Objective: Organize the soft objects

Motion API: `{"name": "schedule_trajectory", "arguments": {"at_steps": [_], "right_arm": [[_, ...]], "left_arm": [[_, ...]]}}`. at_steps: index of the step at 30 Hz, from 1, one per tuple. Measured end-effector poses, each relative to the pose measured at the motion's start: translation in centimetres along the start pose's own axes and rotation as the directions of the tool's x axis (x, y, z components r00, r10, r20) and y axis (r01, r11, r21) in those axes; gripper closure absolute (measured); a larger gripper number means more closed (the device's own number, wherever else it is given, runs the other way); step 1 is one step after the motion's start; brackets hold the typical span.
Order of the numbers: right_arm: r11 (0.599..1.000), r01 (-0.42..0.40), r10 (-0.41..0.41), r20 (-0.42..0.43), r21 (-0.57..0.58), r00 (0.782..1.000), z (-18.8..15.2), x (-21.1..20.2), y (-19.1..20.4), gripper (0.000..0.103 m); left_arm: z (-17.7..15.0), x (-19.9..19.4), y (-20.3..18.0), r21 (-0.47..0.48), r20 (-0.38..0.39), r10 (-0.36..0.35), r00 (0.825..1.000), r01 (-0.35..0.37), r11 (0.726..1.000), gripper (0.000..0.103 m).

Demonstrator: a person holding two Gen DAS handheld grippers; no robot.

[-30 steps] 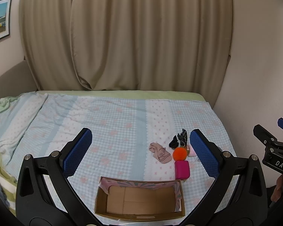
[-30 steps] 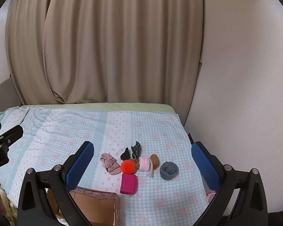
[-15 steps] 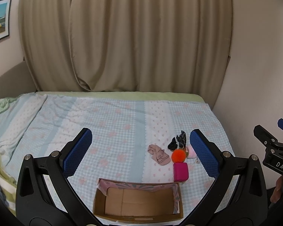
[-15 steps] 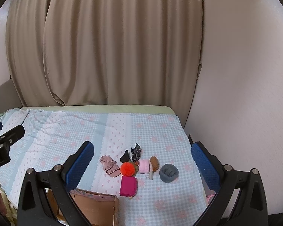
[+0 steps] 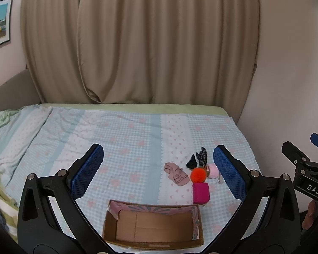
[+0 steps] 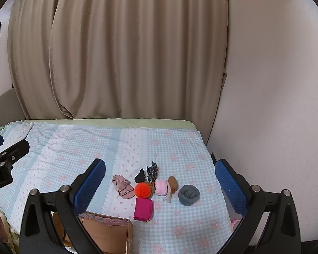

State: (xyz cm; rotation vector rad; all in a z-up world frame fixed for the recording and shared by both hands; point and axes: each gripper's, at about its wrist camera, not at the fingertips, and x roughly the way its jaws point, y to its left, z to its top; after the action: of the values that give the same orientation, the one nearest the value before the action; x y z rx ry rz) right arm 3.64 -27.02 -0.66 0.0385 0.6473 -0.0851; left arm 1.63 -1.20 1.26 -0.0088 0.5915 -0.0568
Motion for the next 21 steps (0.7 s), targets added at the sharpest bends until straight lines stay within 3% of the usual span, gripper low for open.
{"name": "schedule_trajectory", "arguments": {"at_steps": [21], "right_arm": [[1.0, -0.003, 0.003, 0.015, 0.003, 1.0, -0.01, -0.25, -0.1, 0.0]], "left_arm": [[0.49, -0.21, -0.6, -0.001, 0.008, 0.002, 1.0, -0.002, 1.0, 0.0]]}}
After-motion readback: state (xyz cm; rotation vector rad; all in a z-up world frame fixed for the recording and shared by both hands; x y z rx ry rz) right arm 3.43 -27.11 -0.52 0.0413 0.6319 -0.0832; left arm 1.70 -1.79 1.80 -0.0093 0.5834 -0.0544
